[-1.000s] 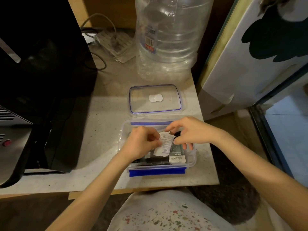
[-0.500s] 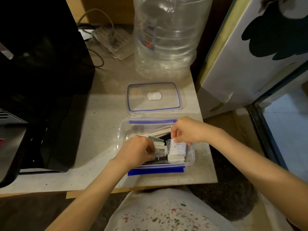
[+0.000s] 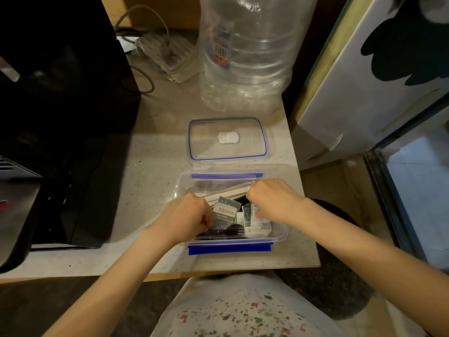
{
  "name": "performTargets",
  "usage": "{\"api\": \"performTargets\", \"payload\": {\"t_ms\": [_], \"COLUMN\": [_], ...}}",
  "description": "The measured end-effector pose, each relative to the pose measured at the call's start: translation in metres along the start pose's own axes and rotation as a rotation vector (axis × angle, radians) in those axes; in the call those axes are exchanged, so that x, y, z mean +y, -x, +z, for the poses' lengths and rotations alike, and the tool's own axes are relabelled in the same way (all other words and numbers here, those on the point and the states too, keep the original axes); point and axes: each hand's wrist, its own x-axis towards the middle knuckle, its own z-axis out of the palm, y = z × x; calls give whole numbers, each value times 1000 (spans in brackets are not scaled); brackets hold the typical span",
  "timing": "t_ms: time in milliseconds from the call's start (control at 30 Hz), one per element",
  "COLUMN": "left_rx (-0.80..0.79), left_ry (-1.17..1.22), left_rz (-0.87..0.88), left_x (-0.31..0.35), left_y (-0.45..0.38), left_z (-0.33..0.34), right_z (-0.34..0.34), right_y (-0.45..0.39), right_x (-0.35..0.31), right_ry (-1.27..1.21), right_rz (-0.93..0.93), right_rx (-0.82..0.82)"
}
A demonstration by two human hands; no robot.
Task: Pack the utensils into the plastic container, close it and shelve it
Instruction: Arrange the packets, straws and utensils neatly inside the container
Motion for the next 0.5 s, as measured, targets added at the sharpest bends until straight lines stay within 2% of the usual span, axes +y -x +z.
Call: {"api": "performTargets", "payload": {"t_ms": [233, 500], "left_rx": [-9, -10], "left_ry": [-18, 13], "left_rz": [31, -13], "left_x": [1, 3], "left_y": [4, 5], "left_z": [7, 13], "right_z": [-3, 10], "right_y": [-13, -25], "right_x": [-5, -20], "right_ry": [-291, -431], "right_rz": [12, 61], "right_rx": [105, 113]}}
